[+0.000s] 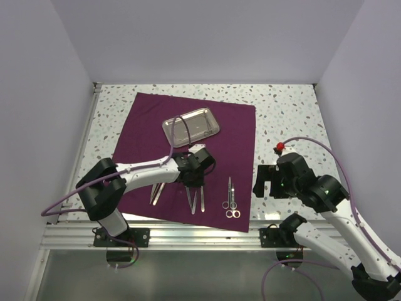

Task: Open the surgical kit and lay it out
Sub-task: Place the medical item in the surgical kit.

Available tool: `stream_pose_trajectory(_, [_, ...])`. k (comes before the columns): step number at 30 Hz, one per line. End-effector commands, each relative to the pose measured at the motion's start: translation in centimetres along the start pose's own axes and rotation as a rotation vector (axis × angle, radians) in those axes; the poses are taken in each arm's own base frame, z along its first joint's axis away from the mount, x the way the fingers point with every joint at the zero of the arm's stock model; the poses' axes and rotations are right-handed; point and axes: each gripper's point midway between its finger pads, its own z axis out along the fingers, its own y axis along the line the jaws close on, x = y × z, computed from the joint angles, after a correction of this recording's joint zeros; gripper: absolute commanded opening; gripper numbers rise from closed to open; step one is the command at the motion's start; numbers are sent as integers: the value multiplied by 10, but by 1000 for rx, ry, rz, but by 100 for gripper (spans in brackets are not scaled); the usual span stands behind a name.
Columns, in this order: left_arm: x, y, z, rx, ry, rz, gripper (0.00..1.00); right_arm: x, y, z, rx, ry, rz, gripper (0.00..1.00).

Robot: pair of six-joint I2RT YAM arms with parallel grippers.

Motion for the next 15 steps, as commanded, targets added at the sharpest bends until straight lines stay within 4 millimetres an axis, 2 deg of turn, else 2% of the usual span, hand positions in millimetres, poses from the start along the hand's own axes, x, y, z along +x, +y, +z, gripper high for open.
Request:
stream_pose_trajectory(1, [-8, -13, -5, 33, -59, -63, 4, 9, 4, 0, -29, 33, 22, 98])
stream_pose_trajectory(3, [-10, -12, -9, 26, -67, -60, 25, 9, 5, 1, -32, 33, 27, 98])
stream_pose_trajectory(4, [-13, -12, -13, 25, -75, -57, 46, 9, 5, 1, -34, 34, 30, 98])
stream_pose_trajectory(7, [-31, -11, -26, -5, -129, -42, 62, 8, 5, 2, -32, 28, 43, 99])
stream_pose_trajectory(10, [-61, -15, -37, -26, -184, -13, 67, 9, 4, 2, -28, 24, 58, 98])
stream_pose_trajectory(11, [-74, -11, -36, -37, -196, 1, 67, 10, 4, 3, -27, 23, 62, 98])
stream_pose_trajectory(13, [-102, -17, -36, -34, -220, 2, 67, 11, 2, 2, -22, 23, 74, 98])
stream_pose_trajectory(14, [-117, -10, -33, -50, -230, 7, 67, 11, 1, 2, -17, 20, 75, 98])
stream_pose_trajectory(15, [-136, -16, -29, -46, -245, 4, 66, 10, -1, 0, -8, 12, 84, 98])
